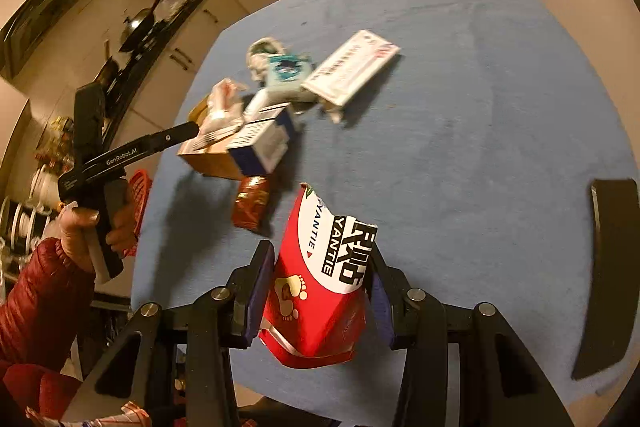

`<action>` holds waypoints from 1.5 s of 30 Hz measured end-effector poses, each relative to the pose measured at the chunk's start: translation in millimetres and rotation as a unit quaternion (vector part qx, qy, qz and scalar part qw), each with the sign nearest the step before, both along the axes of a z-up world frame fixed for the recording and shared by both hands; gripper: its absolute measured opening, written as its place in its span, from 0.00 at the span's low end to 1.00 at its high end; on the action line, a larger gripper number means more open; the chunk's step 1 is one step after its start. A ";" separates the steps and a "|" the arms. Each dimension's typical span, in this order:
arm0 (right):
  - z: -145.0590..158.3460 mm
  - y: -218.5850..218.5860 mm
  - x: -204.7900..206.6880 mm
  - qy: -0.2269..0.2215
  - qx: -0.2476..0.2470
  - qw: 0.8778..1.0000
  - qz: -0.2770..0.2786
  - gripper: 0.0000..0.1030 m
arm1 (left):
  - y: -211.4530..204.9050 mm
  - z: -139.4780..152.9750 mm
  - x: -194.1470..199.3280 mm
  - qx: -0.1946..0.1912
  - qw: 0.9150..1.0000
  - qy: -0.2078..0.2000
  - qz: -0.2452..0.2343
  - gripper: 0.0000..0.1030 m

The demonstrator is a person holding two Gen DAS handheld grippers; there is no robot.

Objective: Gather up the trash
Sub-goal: 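Grasp the YANTIE box with right tool while left tool grasps the orange box, then carry both boxes over the red basket and open both tools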

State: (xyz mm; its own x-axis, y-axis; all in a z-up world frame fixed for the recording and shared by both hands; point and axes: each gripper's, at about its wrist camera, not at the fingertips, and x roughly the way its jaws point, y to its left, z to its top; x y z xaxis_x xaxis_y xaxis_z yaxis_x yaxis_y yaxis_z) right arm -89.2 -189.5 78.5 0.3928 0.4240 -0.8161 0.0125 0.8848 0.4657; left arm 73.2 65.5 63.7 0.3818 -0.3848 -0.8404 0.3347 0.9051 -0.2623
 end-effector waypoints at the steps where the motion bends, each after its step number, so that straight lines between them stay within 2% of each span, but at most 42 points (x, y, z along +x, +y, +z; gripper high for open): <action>1: -0.9 -3.7 -4.6 0.001 0.000 1.000 -0.006 0.47 | -2.9 -2.4 -0.4 -0.005 1.000 0.009 -0.012 0.79; 6: 1.2 -13.0 -9.6 0.001 0.006 1.000 -0.026 0.47 | -20.9 -9.9 -29.0 0.010 0.996 0.030 -0.078 0.79; 9: 0.4 -10.2 -10.5 -0.001 0.008 1.000 -0.026 0.47 | -30.4 -7.6 -56.0 -0.006 0.992 0.039 -0.118 0.79; 11: 0.6 -6.8 -9.9 -0.002 0.009 1.000 -0.025 0.47 | -36.0 -5.5 -70.5 -0.010 0.990 0.036 -0.136 0.79; 13: -0.1 -2.6 -10.0 -0.002 0.009 1.000 -0.024 0.47 | -40.8 -5.5 -78.4 0.004 0.990 0.022 -0.143 0.79; 16: -1.5 2.8 -11.1 0.000 0.008 1.000 -0.017 0.47 | -49.4 -10.5 -76.9 0.044 0.992 0.000 -0.121 0.79; 19: -0.9 7.3 -13.8 -0.002 0.005 1.000 -0.010 0.47 | -53.8 -13.0 -70.7 0.047 0.994 -0.010 -0.103 0.77; 21: -0.1 9.3 -15.9 -0.003 0.004 1.000 -0.007 0.47 | -53.2 -14.1 -64.2 0.042 0.995 -0.011 -0.094 0.67; 23: 0.7 10.0 -18.1 -0.004 0.002 1.000 -0.006 0.47 | -55.5 -16.2 -64.7 0.040 0.995 -0.006 -0.091 0.44; 26: 2.1 9.9 -20.0 -0.006 0.002 1.000 -0.006 0.47 | -55.5 -18.4 -67.4 0.041 0.995 -0.005 -0.093 0.25; 36: 6.8 31.2 -9.5 -0.021 -0.002 0.999 0.029 0.47 | -31.3 -5.4 -93.2 0.031 0.999 -0.010 -0.031 0.22; 45: 7.9 75.1 6.3 -0.026 0.002 0.996 0.087 0.47 | 9.6 1.2 -128.9 0.037 0.999 -0.015 0.026 0.22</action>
